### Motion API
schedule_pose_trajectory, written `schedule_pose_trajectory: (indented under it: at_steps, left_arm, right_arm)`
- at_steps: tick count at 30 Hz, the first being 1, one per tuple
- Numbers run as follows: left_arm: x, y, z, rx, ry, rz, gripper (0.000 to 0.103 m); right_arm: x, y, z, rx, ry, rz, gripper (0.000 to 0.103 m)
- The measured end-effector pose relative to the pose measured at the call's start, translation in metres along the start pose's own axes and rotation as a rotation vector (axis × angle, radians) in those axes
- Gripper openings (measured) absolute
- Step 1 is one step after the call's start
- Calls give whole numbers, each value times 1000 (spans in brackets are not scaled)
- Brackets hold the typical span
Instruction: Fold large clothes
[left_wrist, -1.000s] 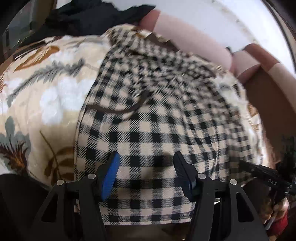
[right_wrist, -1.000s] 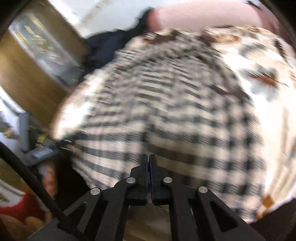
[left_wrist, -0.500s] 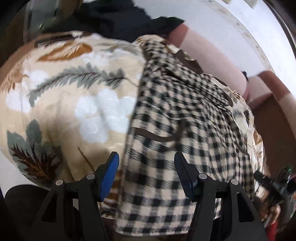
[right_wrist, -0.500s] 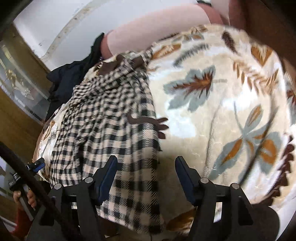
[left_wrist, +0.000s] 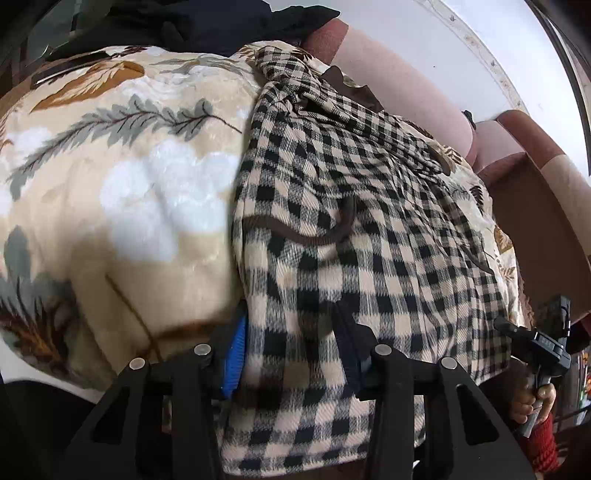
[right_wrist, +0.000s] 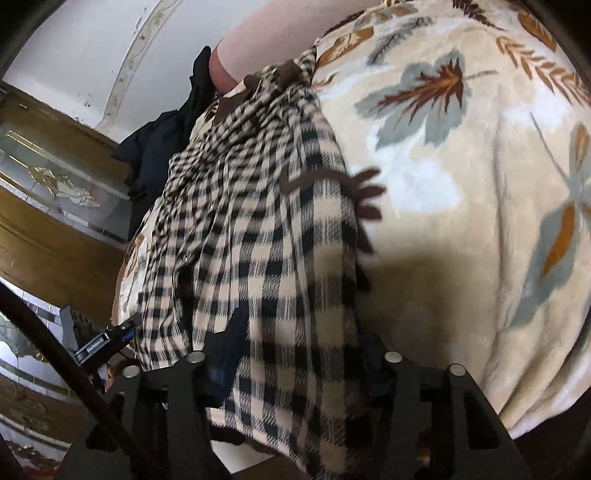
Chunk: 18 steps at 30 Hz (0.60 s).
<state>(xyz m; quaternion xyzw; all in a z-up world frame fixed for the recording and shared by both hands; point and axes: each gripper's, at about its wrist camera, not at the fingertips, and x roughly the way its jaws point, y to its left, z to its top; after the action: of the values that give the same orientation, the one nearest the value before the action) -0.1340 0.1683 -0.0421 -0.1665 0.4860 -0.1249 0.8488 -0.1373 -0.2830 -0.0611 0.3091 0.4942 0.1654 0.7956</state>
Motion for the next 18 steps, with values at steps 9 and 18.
schedule_pose_trajectory:
  at_steps: [9,18]
  left_arm:
    - [-4,0,-25,-31,8,-22,56]
    - [-4,-4,-40,-42,30,-24,57]
  right_arm:
    - [-5,5,-23,-4,10,9,55]
    - [-5,11,-40,-7,17,17,55]
